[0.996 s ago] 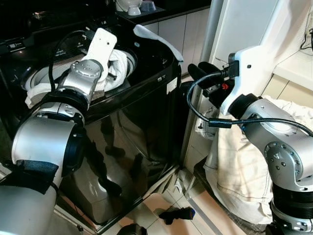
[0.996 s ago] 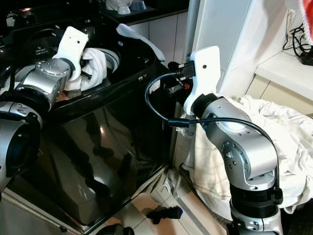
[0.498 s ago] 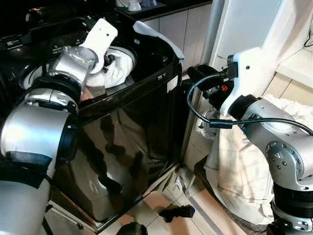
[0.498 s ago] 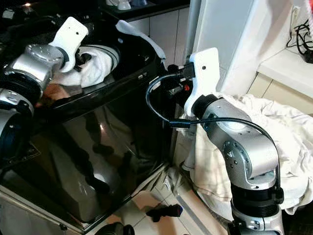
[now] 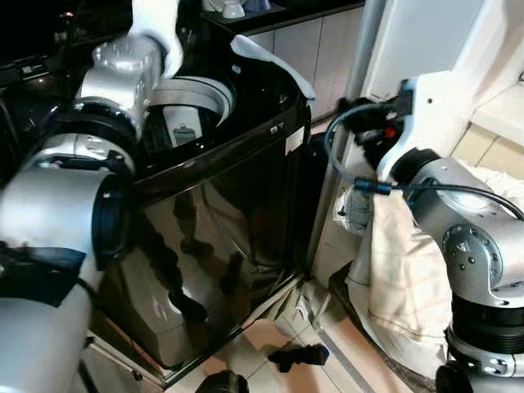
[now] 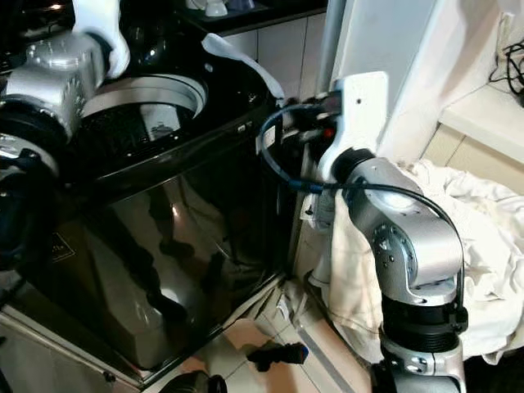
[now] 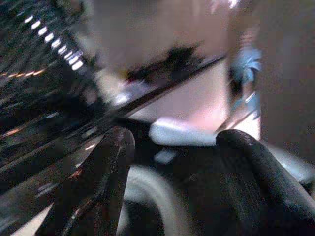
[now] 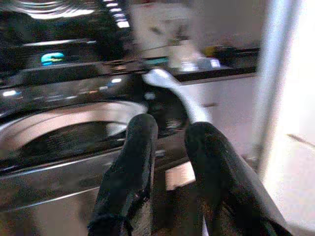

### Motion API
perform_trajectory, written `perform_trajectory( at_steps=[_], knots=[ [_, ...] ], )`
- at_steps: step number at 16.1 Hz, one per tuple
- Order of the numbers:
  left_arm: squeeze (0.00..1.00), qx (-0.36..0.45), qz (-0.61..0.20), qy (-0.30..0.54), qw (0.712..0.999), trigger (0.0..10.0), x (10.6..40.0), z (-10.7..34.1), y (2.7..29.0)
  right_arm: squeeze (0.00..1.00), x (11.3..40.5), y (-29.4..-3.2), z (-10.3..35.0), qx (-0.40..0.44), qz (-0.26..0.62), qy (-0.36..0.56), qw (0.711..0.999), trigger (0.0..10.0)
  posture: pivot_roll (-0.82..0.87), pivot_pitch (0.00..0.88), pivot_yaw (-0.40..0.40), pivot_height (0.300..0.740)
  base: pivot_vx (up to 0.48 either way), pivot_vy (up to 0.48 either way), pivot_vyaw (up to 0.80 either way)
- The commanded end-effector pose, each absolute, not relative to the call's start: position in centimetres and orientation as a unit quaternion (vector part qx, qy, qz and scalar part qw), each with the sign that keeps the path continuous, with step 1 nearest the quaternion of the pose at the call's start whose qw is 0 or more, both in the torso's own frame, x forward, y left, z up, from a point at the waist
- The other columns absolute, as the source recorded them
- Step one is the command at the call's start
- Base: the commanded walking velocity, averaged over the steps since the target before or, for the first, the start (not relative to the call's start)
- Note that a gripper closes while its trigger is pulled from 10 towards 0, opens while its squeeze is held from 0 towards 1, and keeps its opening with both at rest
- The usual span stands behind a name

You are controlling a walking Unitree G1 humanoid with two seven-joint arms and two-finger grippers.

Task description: Clothes washing

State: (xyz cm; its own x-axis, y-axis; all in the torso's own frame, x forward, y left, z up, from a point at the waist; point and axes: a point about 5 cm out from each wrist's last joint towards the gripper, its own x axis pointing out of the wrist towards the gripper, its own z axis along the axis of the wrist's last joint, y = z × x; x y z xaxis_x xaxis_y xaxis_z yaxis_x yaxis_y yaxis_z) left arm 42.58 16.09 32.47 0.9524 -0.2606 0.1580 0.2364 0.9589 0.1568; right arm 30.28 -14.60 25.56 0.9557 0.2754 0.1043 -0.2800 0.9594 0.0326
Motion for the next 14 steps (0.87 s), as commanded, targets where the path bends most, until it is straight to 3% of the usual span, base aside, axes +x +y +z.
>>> perform_trajectory(
  at_steps=[1, 4, 5, 8, 14],
  knots=[
    [0.00, 0.033, -0.136, -0.099, 0.985, 10.0, 42.3, 29.8, 15.9, 0.00, 30.2, -15.4, 25.4, 0.018, 0.107, -0.058, 0.992, 10.0, -0.04, 0.000, 0.093, 0.740, 0.000, 0.000, 0.00],
    [0.00, -0.036, -0.146, -0.097, 0.984, 10.0, 39.6, 24.7, 14.7, 0.00, 29.6, -15.2, 25.0, 0.019, 0.112, -0.058, 0.992, 10.0, -0.04, 0.000, 0.073, 0.740, 0.000, 0.000, 0.00],
    [0.00, -0.057, -0.144, -0.112, 0.982, 10.0, 36.0, 22.1, 13.6, 0.00, 29.1, -14.4, 24.0, 0.004, 0.134, -0.052, 0.990, 10.0, -0.03, 0.000, 0.059, 0.740, 0.000, 0.000, 0.00],
    [0.00, -0.045, -0.152, -0.103, 0.982, 10.0, 33.0, 20.3, 12.6, 0.00, 28.8, -13.6, 22.5, -0.007, 0.157, -0.038, 0.987, 10.0, -0.01, 0.000, 0.044, 0.740, 0.000, -0.100, 0.00],
    [0.00, -0.017, -0.139, -0.073, 0.987, 10.0, 29.9, 19.6, 12.7, 0.00, 28.3, -12.4, 20.4, -0.021, 0.186, -0.016, 0.982, 10.0, 0.03, 0.000, 0.031, 0.740, 0.000, -0.407, 0.76]
  ],
)
